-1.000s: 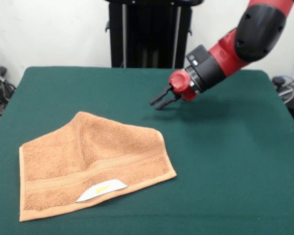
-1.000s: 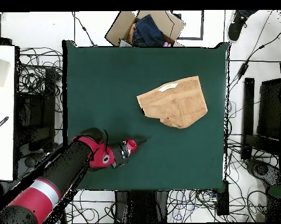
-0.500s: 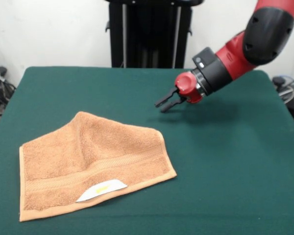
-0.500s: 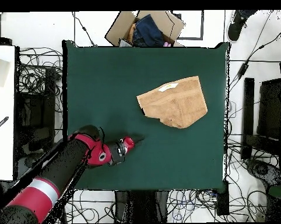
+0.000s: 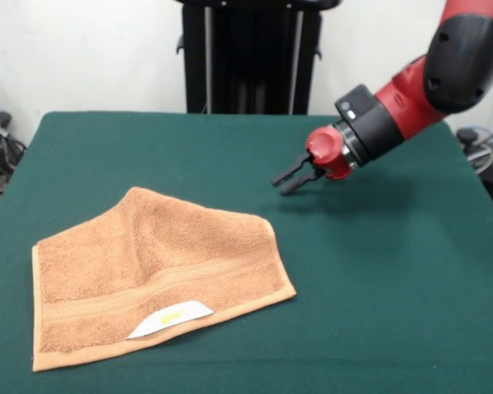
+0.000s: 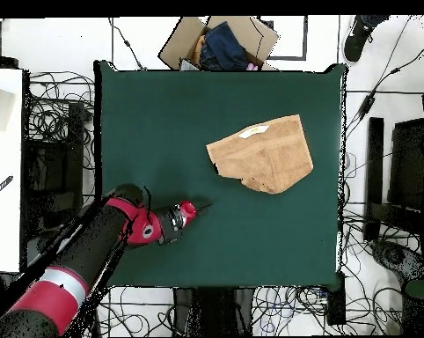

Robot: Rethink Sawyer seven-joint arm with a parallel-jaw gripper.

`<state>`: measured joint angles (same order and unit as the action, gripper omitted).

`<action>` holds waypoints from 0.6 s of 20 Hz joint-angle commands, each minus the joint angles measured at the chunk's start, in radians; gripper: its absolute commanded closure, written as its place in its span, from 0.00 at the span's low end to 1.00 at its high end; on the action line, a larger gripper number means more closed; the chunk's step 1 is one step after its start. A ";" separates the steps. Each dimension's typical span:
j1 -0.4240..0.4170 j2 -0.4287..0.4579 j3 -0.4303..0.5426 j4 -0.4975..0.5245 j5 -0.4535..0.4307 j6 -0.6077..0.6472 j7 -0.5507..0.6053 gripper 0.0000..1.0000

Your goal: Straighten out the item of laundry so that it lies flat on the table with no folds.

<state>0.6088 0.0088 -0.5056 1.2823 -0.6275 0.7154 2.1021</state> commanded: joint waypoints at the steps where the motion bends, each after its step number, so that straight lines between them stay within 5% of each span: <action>1: -0.039 0.018 0.228 -0.134 0.050 -0.025 -0.055 0.00; 12: -0.061 0.042 0.244 -0.176 0.024 -0.033 -0.054 0.00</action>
<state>0.5887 0.0087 -0.4843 1.2467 -0.6275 0.7770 2.1021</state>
